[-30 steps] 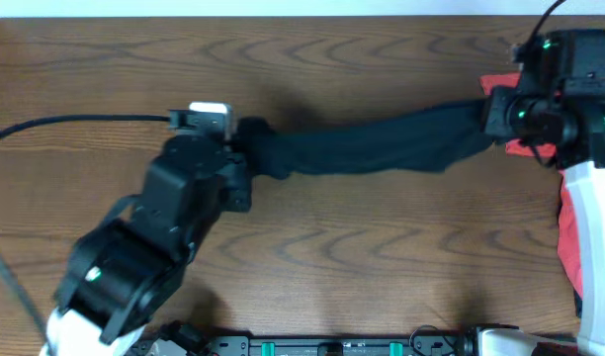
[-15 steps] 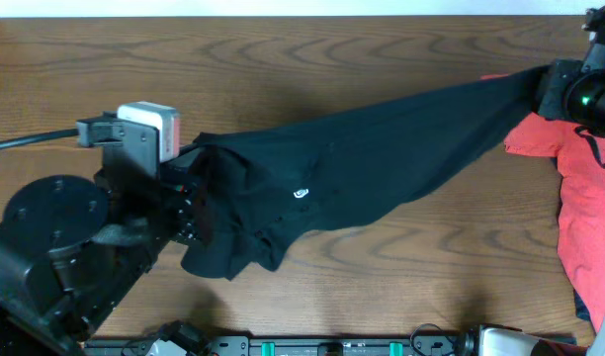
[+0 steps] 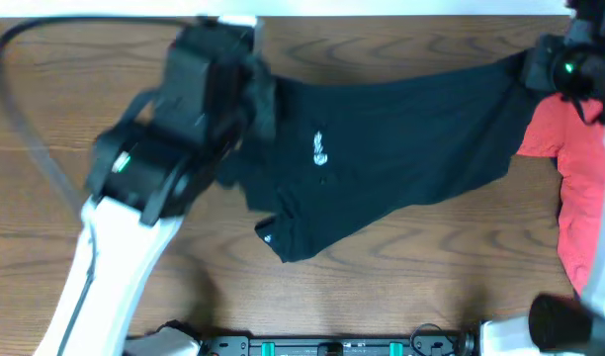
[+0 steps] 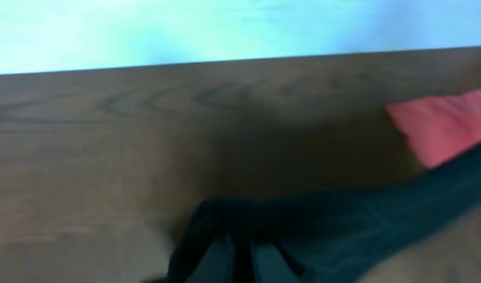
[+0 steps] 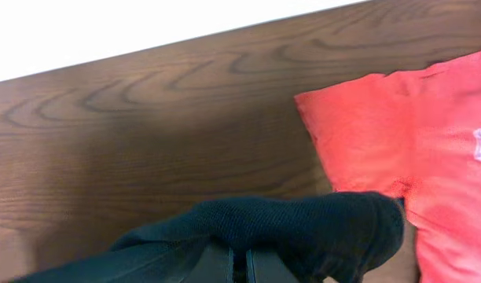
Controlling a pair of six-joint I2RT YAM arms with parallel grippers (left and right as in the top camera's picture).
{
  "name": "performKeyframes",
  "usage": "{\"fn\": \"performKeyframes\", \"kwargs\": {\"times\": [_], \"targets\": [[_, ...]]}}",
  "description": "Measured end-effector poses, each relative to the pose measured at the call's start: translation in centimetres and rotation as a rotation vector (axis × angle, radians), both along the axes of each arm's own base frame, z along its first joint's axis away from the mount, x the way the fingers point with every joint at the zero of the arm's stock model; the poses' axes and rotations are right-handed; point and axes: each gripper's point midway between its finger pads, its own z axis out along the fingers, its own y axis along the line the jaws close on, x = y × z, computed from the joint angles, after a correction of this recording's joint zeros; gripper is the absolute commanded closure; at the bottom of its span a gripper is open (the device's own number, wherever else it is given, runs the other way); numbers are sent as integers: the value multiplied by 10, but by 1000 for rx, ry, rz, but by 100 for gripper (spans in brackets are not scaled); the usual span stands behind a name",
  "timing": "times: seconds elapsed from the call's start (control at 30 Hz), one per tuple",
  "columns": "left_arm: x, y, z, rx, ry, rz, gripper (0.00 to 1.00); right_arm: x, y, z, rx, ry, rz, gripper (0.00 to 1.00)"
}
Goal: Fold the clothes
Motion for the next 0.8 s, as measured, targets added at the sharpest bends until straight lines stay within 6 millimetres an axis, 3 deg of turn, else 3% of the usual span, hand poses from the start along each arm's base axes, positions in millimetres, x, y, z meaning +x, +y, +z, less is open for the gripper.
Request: {"fn": "performKeyframes", "kwargs": {"times": [0.1, 0.2, 0.27, 0.37, 0.5, 0.6, 0.7, 0.8], "targets": [[49, 4, -19, 2, -7, 58, 94, 36, -1, -25, 22, 21, 19, 99], [92, 24, -28, -5, -41, 133, 94, 65, -1, -37, 41, 15, 36, 99], [111, 39, -28, -16, -70, 175, 94, 82, -1, -36, 50, -13, 47, 99], [134, 66, -16, -40, -143, 239, 94, 108, 0, -10, 51, -124, 65, 99], [146, 93, 3, -68, -219, 289, 94, 118, 4, 47, 49, -294, 86, 99], [146, 102, 20, -81, -254, 301, 94, 114, 8, 79, 50, -371, 100, 99], [143, 107, 47, -99, -302, 301, 94, 104, 11, 82, 59, -351, 103, 99], [134, 107, 57, -103, -302, 290, 94, 93, 12, 63, 75, -262, 97, 99]]}}
